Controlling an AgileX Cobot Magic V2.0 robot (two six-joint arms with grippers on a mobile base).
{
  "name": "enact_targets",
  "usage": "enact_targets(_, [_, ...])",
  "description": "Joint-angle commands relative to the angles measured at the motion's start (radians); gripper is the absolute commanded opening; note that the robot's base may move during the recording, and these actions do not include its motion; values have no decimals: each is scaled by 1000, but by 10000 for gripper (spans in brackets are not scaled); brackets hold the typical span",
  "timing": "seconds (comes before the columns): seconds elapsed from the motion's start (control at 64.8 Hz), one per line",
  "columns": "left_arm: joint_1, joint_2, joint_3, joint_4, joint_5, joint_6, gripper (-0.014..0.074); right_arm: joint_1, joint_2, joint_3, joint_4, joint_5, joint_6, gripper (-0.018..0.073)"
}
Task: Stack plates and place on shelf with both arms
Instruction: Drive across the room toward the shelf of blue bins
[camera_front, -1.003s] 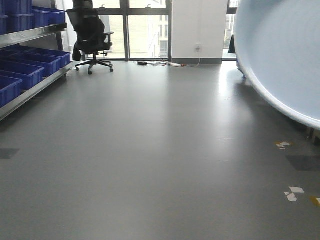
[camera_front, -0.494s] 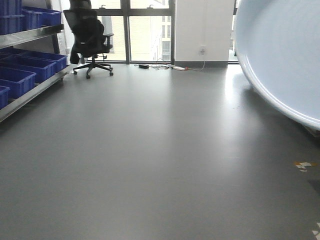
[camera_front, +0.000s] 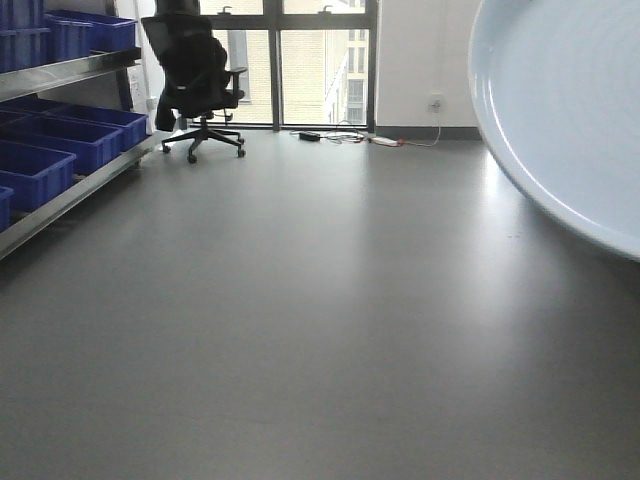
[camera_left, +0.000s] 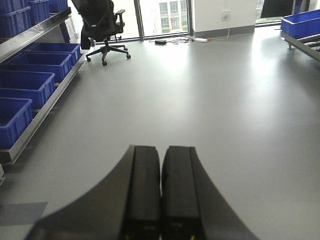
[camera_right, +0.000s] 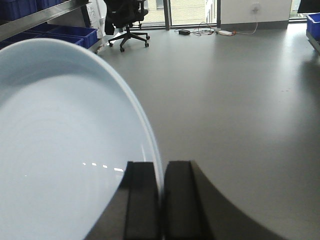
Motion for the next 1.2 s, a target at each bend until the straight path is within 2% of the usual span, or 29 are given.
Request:
enact_targets(0.0, [2, 5, -29, -2, -87, -10, 83, -4, 4, -35, 2, -94, -2, 55])
enact_targets(1.188, [2, 20, -29, -2, -87, -10, 83, -4, 4, -35, 2, -90, -2, 55])
